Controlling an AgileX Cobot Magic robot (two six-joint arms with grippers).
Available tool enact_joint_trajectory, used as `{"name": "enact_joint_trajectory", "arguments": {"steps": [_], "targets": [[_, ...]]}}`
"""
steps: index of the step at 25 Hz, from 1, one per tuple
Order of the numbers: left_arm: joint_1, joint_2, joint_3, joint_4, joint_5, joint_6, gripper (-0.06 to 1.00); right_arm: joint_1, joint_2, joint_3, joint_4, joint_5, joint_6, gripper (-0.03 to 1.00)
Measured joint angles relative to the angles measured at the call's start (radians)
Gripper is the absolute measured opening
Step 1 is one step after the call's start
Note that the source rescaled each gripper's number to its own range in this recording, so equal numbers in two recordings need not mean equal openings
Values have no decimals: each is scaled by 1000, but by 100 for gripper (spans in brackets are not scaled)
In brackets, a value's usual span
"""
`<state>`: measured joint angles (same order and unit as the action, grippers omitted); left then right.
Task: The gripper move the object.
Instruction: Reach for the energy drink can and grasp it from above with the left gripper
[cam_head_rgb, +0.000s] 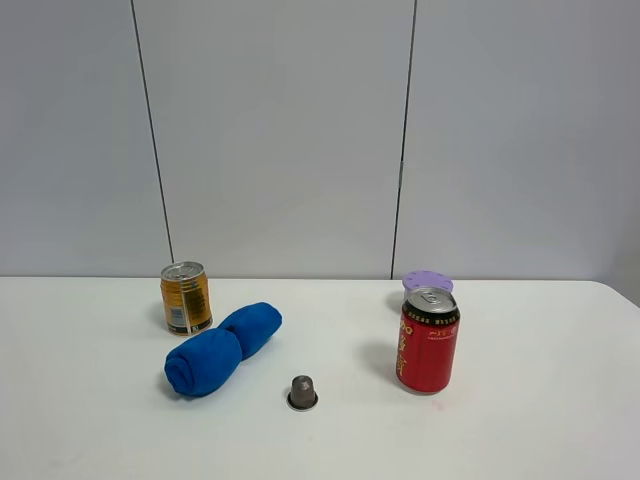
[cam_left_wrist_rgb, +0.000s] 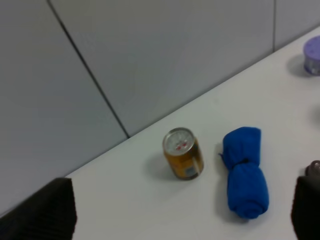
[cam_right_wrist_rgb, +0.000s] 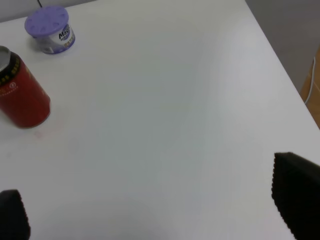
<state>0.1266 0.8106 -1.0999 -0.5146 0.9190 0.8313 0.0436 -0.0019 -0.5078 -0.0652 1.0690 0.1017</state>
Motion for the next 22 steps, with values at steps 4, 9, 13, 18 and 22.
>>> {"name": "enact_joint_trajectory", "arguments": {"steps": [4, 9, 13, 18, 22], "targets": [[0, 188, -45, -136, -19, 139, 99, 0, 0, 0, 0, 0, 0, 100], [-10, 386, -72, -219, -68, 239, 99, 0, 0, 0, 0, 0, 0, 100], [-59, 501, -74, -208, -145, 256, 99, 0, 0, 0, 0, 0, 0, 100], [-105, 649, -154, -64, -177, 135, 99, 0, 0, 0, 0, 0, 0, 100], [-183, 782, -281, 125, -142, -50, 100, 0, 0, 0, 0, 0, 0, 100]]}}
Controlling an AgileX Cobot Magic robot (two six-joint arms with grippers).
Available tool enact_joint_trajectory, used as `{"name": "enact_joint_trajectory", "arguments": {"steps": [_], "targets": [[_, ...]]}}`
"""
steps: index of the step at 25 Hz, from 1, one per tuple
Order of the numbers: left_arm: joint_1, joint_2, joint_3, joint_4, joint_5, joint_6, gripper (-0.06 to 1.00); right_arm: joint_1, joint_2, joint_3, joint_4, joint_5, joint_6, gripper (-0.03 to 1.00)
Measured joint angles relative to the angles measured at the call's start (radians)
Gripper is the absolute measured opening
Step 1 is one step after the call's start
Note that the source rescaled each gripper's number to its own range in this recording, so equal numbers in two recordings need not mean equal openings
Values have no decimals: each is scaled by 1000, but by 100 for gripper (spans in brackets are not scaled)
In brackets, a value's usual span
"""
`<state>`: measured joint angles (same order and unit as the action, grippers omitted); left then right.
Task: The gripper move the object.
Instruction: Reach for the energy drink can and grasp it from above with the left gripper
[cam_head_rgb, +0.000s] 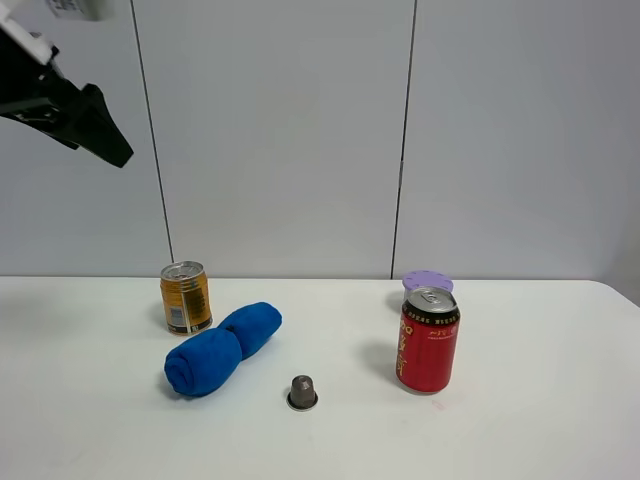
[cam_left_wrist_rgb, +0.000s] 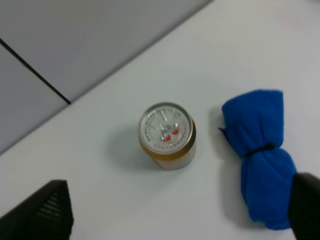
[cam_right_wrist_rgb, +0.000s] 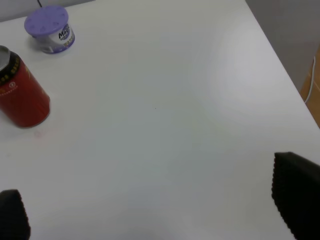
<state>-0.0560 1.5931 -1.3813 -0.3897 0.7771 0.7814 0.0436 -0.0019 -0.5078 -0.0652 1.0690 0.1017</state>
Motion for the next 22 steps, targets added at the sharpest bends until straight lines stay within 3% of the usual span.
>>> {"name": "enact_joint_trajectory", "arguments": {"steps": [5, 9, 22], "targets": [[-81, 146, -161, 175, 95, -156, 100, 0, 0, 0, 0, 0, 0, 100], [-112, 261, -279, 246, 139, -236, 100, 0, 0, 0, 0, 0, 0, 100], [-113, 543, -479, 199, 197, -263, 100, 0, 0, 0, 0, 0, 0, 100]]}}
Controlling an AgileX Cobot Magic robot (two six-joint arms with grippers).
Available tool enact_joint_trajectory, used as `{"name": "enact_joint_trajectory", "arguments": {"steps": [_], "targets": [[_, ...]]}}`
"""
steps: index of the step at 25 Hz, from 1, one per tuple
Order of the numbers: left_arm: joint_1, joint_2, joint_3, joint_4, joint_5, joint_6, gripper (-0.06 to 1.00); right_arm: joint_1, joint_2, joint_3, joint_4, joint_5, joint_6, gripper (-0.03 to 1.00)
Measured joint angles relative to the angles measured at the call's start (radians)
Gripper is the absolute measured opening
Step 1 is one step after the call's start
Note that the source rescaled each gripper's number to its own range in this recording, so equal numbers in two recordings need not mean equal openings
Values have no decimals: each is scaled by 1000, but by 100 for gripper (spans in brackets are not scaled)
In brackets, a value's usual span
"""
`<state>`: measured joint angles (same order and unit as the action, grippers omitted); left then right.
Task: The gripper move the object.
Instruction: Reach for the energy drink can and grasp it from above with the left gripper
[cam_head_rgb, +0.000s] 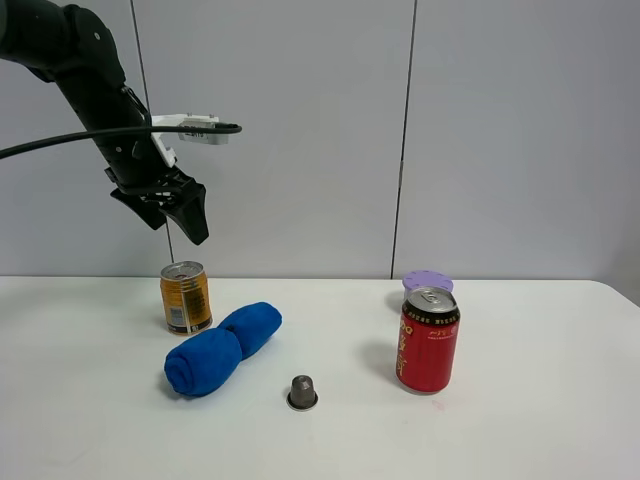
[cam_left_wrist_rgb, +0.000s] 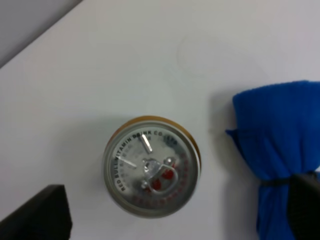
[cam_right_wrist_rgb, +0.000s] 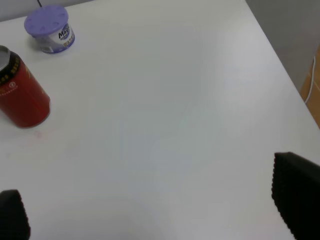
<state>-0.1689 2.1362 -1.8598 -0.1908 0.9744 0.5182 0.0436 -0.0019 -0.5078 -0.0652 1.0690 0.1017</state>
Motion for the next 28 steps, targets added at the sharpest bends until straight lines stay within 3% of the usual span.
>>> {"name": "enact_joint_trajectory", "arguments": {"steps": [16, 28], "targets": [[0, 105, -11, 13, -80, 95, 100, 0, 0, 0, 0, 0, 0, 100], [0, 132, -11, 23, -103, 106, 100, 0, 0, 0, 0, 0, 0, 100]]}}
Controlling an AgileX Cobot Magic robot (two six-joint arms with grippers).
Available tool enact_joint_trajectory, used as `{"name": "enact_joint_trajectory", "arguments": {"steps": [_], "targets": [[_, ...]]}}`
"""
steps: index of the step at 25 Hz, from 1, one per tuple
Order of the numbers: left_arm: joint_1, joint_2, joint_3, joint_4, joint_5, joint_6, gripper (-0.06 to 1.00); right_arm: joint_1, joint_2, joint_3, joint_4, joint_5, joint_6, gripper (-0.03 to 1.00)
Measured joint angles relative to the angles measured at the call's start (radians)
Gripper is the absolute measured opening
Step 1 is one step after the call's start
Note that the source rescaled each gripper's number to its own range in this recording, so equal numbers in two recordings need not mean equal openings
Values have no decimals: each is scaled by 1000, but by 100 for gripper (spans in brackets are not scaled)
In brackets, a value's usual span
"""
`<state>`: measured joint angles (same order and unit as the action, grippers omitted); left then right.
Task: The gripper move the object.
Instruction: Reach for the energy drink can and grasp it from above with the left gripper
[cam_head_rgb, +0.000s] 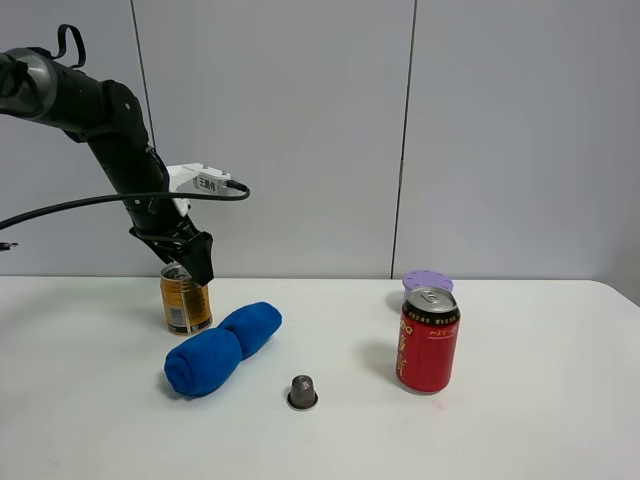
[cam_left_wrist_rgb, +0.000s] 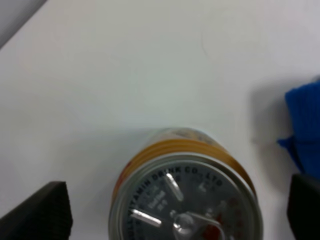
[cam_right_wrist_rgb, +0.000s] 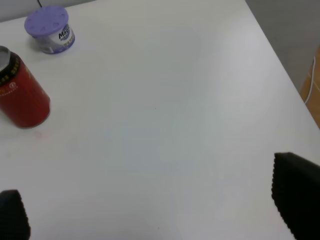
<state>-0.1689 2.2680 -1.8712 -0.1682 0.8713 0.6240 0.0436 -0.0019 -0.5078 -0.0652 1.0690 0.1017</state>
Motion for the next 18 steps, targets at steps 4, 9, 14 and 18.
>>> {"name": "enact_joint_trajectory", "arguments": {"steps": [4, 9, 14, 18], "targets": [[0, 15, 0, 0, -3, 0, 100, 0, 0, 0, 0, 0, 0, 100], [0, 53, 0, 0, -8, 1, 100, 0, 0, 0, 0, 0, 0, 100], [-5, 79, 0, 0, -46, 11, 100, 0, 0, 0, 0, 0, 0, 100], [-7, 95, 0, 0, -63, 19, 100, 0, 0, 0, 0, 0, 0, 100]]}}
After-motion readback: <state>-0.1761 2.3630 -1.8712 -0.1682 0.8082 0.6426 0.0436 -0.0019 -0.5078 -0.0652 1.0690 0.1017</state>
